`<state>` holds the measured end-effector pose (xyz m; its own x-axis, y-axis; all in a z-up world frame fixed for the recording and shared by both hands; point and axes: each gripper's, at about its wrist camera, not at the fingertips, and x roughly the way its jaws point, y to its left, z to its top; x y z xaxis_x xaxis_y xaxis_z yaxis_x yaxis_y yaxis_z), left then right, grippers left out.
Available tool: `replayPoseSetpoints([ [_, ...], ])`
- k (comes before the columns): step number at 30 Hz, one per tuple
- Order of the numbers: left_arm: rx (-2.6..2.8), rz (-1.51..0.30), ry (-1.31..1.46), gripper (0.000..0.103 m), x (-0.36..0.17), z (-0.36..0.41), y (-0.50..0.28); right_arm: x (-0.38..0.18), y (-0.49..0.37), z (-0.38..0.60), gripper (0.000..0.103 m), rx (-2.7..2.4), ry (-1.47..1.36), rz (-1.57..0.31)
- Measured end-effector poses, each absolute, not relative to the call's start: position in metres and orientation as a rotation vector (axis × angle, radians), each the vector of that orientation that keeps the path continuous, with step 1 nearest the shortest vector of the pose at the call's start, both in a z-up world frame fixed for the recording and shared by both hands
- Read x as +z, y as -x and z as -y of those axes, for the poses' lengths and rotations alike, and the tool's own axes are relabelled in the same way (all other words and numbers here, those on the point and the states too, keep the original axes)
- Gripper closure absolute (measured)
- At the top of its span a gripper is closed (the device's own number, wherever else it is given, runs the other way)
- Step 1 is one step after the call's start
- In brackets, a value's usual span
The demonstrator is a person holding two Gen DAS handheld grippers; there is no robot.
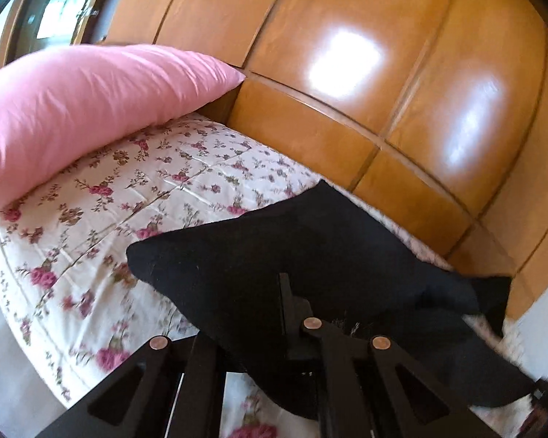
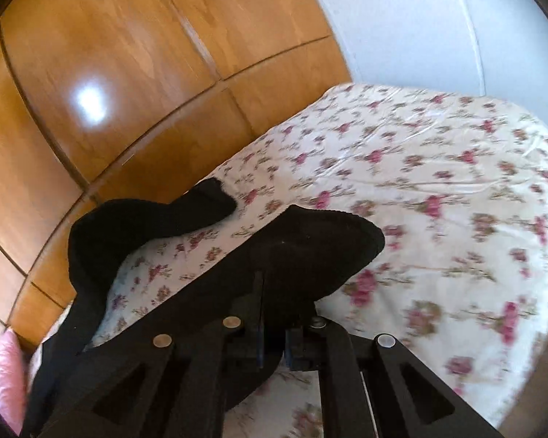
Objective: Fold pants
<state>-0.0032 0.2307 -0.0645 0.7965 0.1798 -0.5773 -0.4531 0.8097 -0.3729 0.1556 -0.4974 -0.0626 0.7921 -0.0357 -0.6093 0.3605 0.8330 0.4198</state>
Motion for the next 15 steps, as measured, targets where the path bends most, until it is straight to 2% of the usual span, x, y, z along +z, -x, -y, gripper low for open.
replayPoseSetpoints([
  [6,0.388,-0.643,0.53,0.094,-0.095,-0.238,0.0,-0.107,-0.153,0.514,0.095,-0.289,-0.569,-0.74],
  [11,0.365,-0.616,0.43,0.096,-0.085,-0.237,-0.002,-0.099,-0.156,0.507,0.095,-0.313,-0.412,-0.712],
  [15,0.333,-0.562,0.585,0.096,-0.065,-0.254,0.0,-0.087,-0.161,0.517,0.095,-0.35,-0.453,-0.663],
])
